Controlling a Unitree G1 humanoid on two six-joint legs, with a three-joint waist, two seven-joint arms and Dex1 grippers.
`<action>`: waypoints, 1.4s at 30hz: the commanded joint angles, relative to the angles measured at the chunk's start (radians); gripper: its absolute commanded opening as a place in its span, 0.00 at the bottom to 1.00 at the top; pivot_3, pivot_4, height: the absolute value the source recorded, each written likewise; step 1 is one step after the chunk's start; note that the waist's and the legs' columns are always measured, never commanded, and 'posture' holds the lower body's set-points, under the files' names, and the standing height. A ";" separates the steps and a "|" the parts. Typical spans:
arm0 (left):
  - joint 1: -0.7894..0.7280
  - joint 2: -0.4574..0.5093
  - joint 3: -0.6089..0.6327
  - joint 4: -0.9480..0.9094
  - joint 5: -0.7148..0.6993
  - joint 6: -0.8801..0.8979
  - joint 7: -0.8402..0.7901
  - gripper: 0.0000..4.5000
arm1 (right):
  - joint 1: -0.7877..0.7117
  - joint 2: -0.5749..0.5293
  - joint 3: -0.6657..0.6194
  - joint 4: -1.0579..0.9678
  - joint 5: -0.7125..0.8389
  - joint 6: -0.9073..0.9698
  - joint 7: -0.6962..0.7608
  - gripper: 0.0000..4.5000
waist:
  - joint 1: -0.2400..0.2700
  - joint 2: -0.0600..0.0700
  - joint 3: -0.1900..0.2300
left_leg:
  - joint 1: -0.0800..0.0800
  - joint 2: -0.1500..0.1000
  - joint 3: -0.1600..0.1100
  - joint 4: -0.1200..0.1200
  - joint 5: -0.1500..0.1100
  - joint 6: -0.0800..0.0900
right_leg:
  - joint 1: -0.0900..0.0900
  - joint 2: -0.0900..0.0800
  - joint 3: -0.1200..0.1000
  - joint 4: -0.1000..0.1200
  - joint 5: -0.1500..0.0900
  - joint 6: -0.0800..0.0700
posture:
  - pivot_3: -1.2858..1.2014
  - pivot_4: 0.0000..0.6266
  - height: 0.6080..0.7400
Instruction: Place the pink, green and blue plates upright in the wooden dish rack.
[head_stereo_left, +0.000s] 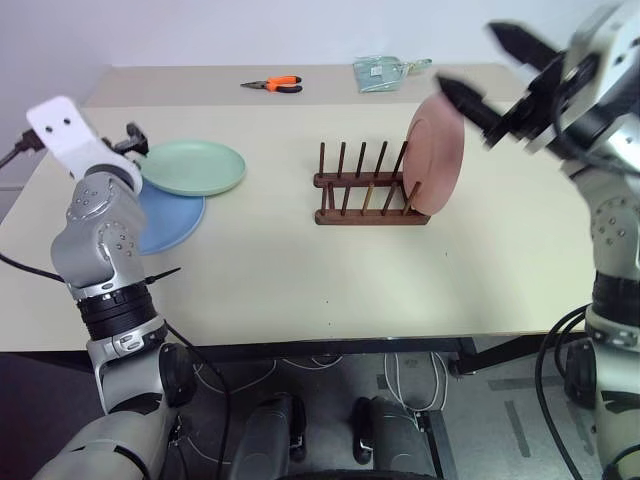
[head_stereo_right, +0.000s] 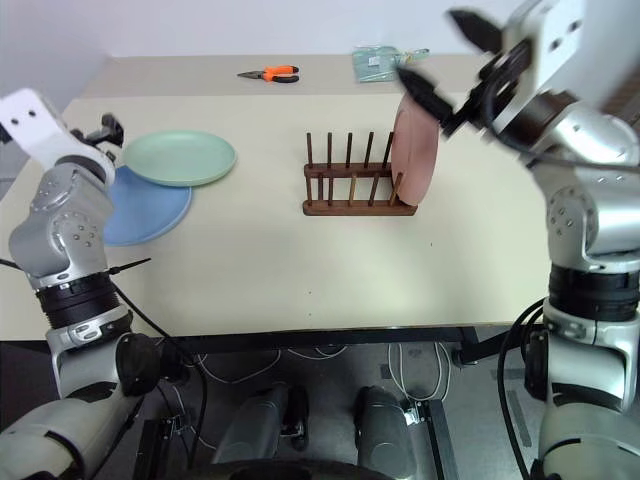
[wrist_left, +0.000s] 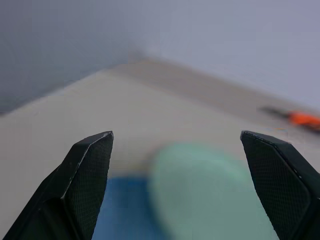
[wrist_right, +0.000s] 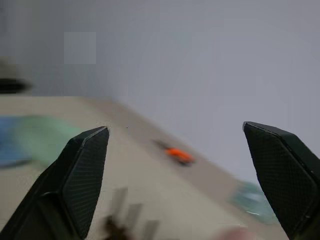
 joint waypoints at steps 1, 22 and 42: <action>-0.053 0.023 0.009 0.068 -0.051 0.109 -0.038 0.92 | 0.048 0.023 0.035 -0.113 0.015 0.021 0.011 0.99 | 0.006 -0.002 0.001 | 0.000 0.000 0.000 0.000 0.000 0.000 | 0.000 0.000 0.000 0.000 0.000 0.000 | 0.52 0.24 1.00; -0.101 0.012 -0.083 0.112 -0.180 -0.055 -0.303 0.01 | 0.100 0.050 0.156 -0.176 -0.129 0.028 0.013 1.00 | -0.001 -0.007 0.002 | 0.000 -0.001 -0.001 0.000 0.000 -0.002 | 0.000 0.000 -0.001 0.000 0.000 0.001 | 0.52 0.24 1.00; -0.297 -0.211 -0.168 -0.308 -0.356 0.414 -0.084 0.00 | -0.147 0.161 0.449 0.310 -0.871 -0.553 -0.197 0.72 | -0.008 -0.007 0.002 | 0.000 -0.001 -0.001 0.000 0.002 -0.003 | 0.001 0.001 -0.001 0.000 0.000 0.001 | 0.52 0.24 1.00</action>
